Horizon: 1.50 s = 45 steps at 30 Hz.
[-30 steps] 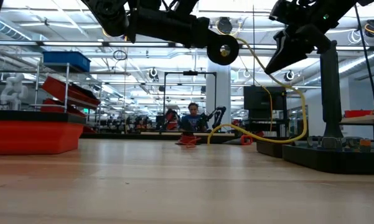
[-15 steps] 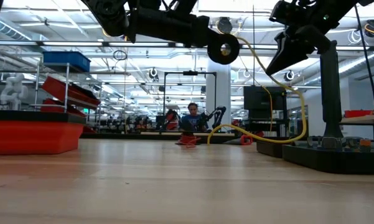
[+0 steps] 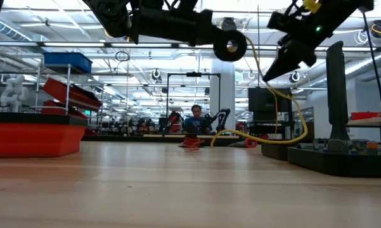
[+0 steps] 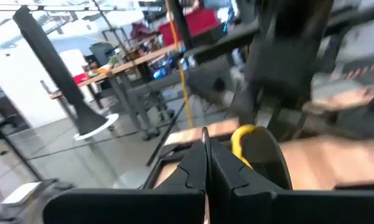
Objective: Coil cords
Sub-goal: Coil the yellow wire onto the spool
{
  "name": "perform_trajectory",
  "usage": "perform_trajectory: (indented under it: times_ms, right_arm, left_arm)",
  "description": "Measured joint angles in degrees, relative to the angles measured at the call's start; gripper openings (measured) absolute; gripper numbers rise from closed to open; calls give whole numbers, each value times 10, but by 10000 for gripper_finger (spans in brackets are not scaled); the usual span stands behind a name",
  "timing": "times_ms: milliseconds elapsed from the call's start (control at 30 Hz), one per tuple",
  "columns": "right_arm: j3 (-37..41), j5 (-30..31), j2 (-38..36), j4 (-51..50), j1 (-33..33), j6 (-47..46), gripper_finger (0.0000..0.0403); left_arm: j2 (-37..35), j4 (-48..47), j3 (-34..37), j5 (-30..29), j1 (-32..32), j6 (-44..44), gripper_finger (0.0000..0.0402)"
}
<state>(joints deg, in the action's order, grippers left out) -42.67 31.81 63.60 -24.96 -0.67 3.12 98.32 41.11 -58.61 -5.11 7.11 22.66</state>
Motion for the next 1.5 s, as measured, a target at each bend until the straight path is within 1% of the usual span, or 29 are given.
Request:
perform_trajectory:
  times_ms: [100, 233, 367, 500, 600, 700, 933, 1067, 1233, 1367, 1500]
  right_arm:
    - [25, 3, 20, 74, 10, 0, 1]
    - [43, 27, 52, 206, 19, 16, 0]
    - [43, 28, 80, 324, 23, 47, 0]
    - [20, 10, 102, 349, 28, 51, 0]
    - [1, -4, 118, 347, 29, 52, 1]
    - [-19, -6, 129, 322, 29, 51, 1]
    - [-38, -7, 135, 273, 29, 34, 1]
    - [-38, -4, 117, 197, 29, 12, 1]
    - [-39, 0, 76, 98, 30, -10, 1]
    - [-39, 25, 40, 31, 40, -15, 0]
    - [-29, 25, 20, 22, 55, -9, 0]
  left_arm:
    - [1, 38, 0, 8, 0, -34, 0]
    - [1, 84, 0, 1, 0, -69, 0]
    - [4, 106, 0, -43, 0, -70, 0]
    - [26, 136, 0, -105, 0, -23, 0]
    - [47, 153, -3, -117, 0, 0, 0]
    - [68, 156, -9, -129, -1, 21, 0]
    - [84, 158, -8, -110, 0, 18, 0]
    - [84, 131, -8, -101, -2, 18, 0]
    - [84, 116, -8, -85, -6, 17, 0]
    - [80, 111, -7, -80, -16, 17, 0]
    - [65, 117, -7, -72, -21, 2, 0]
